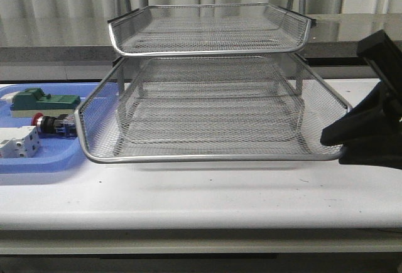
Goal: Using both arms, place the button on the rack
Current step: 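Pull the middle mesh tray out toward the robot with the right gripper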
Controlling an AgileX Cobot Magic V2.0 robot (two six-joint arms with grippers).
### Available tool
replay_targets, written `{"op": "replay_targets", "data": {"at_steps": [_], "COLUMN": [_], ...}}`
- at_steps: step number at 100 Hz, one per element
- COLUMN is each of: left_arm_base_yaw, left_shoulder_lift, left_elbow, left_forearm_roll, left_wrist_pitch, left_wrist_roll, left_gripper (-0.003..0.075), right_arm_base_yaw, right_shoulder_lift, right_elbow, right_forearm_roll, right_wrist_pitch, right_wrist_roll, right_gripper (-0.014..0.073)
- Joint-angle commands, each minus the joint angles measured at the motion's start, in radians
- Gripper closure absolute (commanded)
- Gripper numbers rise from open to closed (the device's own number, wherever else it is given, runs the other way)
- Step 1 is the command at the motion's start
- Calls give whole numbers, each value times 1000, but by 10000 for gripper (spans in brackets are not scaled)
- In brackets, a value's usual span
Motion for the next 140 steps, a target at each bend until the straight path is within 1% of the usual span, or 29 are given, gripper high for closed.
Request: {"op": "replay_targets", "data": {"at_steps": [1,8,31,43,53,57,62,67,73,86,96,105,114,119,128,140], "left_arm_base_yaw": [3,3,3,3,3,3,3,3,3,3,3,3,3,3,3,3], "left_shoulder_lift": [-32,-32,-32,-32,-32,-32,-32,-32,-32,-32,-32,-32,-32,-32,-32,-32], "left_elbow": [43,43,43,43,43,43,43,43,43,43,43,43,43,43,43,43], "left_forearm_roll": [-8,-8,-8,-8,-8,-8,-8,-8,-8,-8,-8,-8,-8,-8,-8,-8], "left_wrist_pitch": [-76,-76,-76,-76,-76,-76,-76,-76,-76,-76,-76,-76,-76,-76,-76,-76], "left_wrist_roll": [-5,-5,-5,-5,-5,-5,-5,-5,-5,-5,-5,-5,-5,-5,-5,-5], "left_gripper": [740,740,740,740,740,740,740,740,740,740,740,740,740,740,740,740], "right_arm_base_yaw": [-5,-5,-5,-8,-18,-23,-32,-42,-59,-97,-115,-119,-119,-119,-119,-119], "right_shoulder_lift": [-23,-45,-182,-268,-337,-365,-402,-434,-467,-534,-580,-628,-685,-718,-780,-856], "right_elbow": [0,0,0,0,-2,-4,-13,-26,-56,-152,-240,-296,-323,-325,-325,-325], "right_forearm_roll": [-21,-21,-37,-89,-180,-228,-327,-436,-598,-950,-1163,-1319,-1430,-1466,-1499,-1509], "right_wrist_pitch": [-25,-25,-49,-63,-68,-69,-65,-54,-29,86,185,260,306,317,343,384], "right_wrist_roll": [-23,-58,-61,-38,24,62,131,211,330,564,715,801,868,886,889,889], "right_gripper": [221,174,172,172,172,172,172,172,172,173,173,173,173,173,173,174]}}
